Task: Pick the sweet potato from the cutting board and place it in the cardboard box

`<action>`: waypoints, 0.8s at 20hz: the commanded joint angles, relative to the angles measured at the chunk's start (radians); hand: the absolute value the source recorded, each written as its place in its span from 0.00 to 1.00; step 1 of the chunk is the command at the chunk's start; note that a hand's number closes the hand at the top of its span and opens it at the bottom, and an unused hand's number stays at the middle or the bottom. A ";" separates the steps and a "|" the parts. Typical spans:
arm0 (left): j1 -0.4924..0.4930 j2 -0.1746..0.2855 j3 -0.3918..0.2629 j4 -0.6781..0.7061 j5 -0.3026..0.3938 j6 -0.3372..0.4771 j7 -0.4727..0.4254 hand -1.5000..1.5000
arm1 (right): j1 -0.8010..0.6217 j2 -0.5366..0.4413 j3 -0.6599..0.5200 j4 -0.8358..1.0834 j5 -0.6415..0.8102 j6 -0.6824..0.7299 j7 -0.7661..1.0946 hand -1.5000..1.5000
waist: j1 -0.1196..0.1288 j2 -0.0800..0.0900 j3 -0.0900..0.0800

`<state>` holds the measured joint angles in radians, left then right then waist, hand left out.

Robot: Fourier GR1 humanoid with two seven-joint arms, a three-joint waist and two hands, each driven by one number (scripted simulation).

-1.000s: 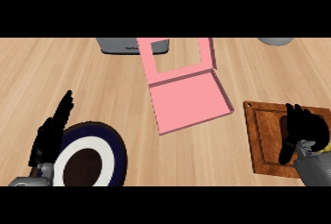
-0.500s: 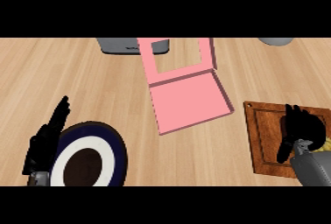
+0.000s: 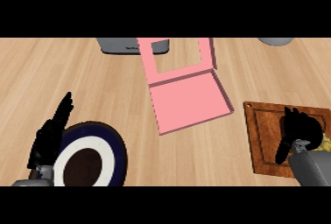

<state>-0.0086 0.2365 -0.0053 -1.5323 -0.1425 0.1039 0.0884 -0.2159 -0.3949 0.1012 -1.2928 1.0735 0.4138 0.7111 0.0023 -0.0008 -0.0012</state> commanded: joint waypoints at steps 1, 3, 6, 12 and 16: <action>-0.004 -0.031 0.014 0.106 -0.029 0.014 -0.101 0.50 | 0.041 0.020 -0.023 0.031 0.009 -0.036 -0.027 0.00 | -0.003 0.001 0.001; 0.012 -0.031 0.002 -0.003 -0.033 -0.010 -0.001 0.50 | 0.039 0.031 -0.043 0.020 0.005 -0.029 -0.041 1.00 | -0.001 0.000 0.001; 0.042 -0.009 0.010 -0.064 -0.023 -0.029 0.035 0.50 | 0.068 -0.016 0.007 -0.001 0.076 -0.121 -0.108 1.00 | 0.000 0.000 0.001; -0.002 -0.014 0.011 -0.033 -0.034 -0.020 0.020 0.50 | -0.124 -0.097 0.075 0.098 0.122 -0.127 -0.295 1.00 | 0.027 0.007 0.002; -0.030 -0.039 -0.041 -0.032 -0.019 -0.060 -0.005 0.50 | -0.222 -0.068 0.188 0.030 0.021 -0.117 -0.630 1.00 | 0.150 0.042 0.011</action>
<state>-0.0168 0.2114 -0.0152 -1.5591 -0.1620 0.0613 0.0897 -0.3476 -0.4627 0.2133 -1.2442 1.1446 0.2955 0.3143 0.0767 0.0190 0.0028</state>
